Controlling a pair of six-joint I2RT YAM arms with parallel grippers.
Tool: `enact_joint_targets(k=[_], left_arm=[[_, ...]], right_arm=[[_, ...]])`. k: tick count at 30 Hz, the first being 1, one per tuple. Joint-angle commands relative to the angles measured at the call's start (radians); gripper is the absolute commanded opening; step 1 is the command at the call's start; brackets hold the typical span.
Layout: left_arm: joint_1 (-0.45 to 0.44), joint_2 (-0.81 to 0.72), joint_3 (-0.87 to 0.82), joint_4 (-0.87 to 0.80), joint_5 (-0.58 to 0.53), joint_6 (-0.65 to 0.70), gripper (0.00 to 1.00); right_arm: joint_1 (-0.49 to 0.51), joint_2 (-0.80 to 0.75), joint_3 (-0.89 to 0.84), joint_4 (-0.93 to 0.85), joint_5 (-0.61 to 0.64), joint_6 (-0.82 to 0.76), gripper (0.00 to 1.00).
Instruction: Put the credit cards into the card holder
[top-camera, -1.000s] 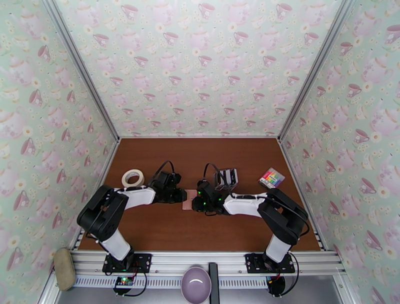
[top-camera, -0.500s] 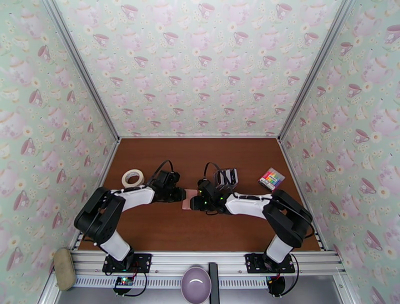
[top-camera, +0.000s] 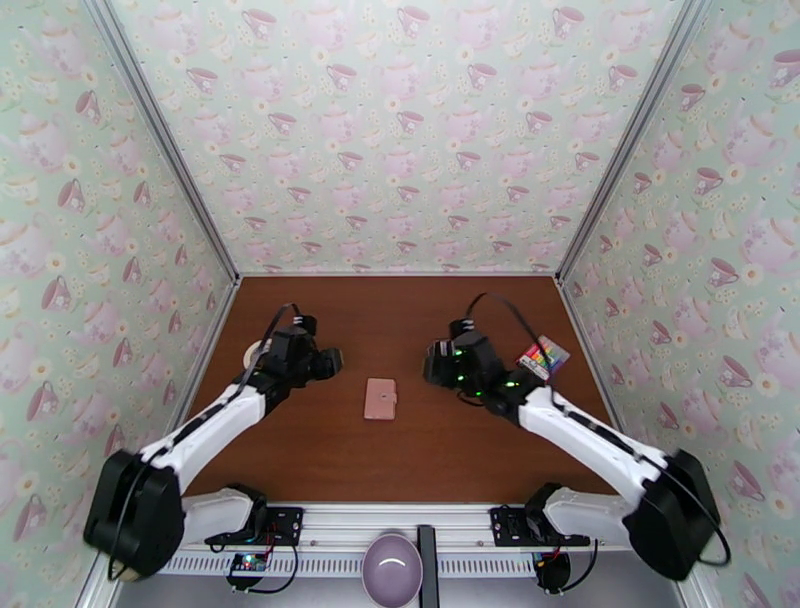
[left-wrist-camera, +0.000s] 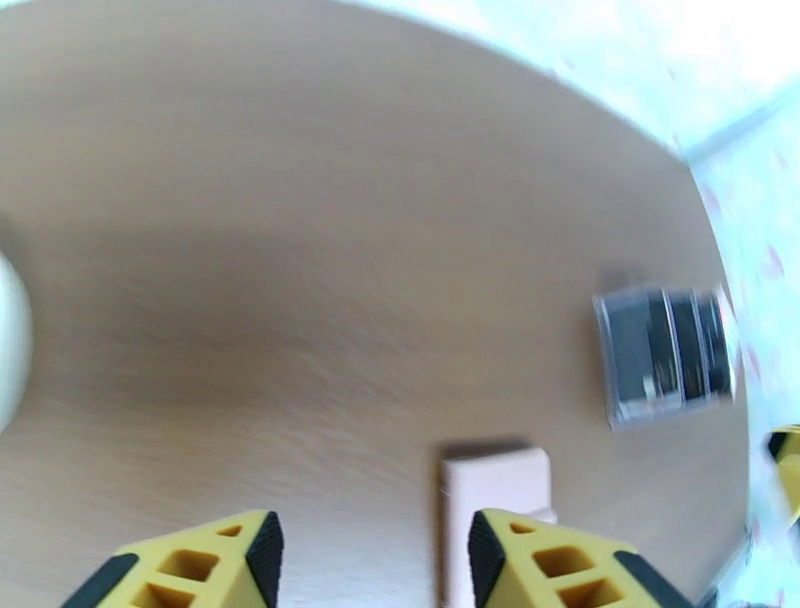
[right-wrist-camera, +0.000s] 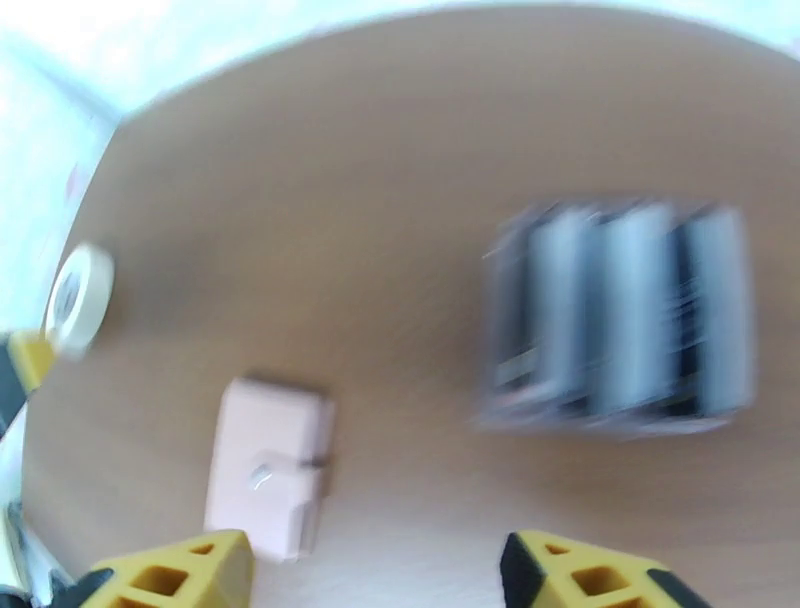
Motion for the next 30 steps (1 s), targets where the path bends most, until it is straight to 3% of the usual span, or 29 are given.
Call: enact_joint_targets(k=[1, 3, 4, 5, 6, 13, 18, 23, 30], left_arm=[[0.026, -0.098, -0.074, 0.059, -0.172, 0.023, 0.59], [0.028, -0.163, -0.115, 0.104, -0.240, 0.061, 0.60], [0.029, -0.190, -0.130, 0.121, -0.264, 0.098, 0.68], [0.033, -0.214, -0.143, 0.137, -0.278, 0.134, 0.97], [0.037, -0.231, -0.159, 0.160, -0.276, 0.162, 1.00], [0.066, -0.313, -0.293, 0.341, -0.313, 0.269, 1.00], [0.117, -0.256, -0.341, 0.472, -0.273, 0.281, 1.00], [0.145, -0.193, -0.320, 0.512, -0.263, 0.320, 1.00], [0.206, 0.002, -0.363, 0.742, -0.175, 0.383, 1.00]], right_arm=[[-0.106, -0.072, -0.035, -0.094, 0.128, -0.079, 0.79], [-0.180, -0.104, -0.058, -0.071, 0.149, -0.098, 0.81], [-0.218, -0.113, -0.068, -0.064, 0.162, -0.102, 0.85], [-0.254, -0.115, -0.075, -0.050, 0.162, -0.115, 0.86], [-0.285, -0.111, -0.077, -0.042, 0.163, -0.123, 0.86], [-0.472, 0.001, -0.096, 0.082, 0.066, -0.200, 0.91], [-0.475, -0.072, -0.301, 0.428, 0.074, -0.313, 0.93], [-0.477, -0.023, -0.334, 0.538, 0.092, -0.364, 0.95], [-0.477, 0.113, -0.372, 0.720, 0.032, -0.409, 0.96]])
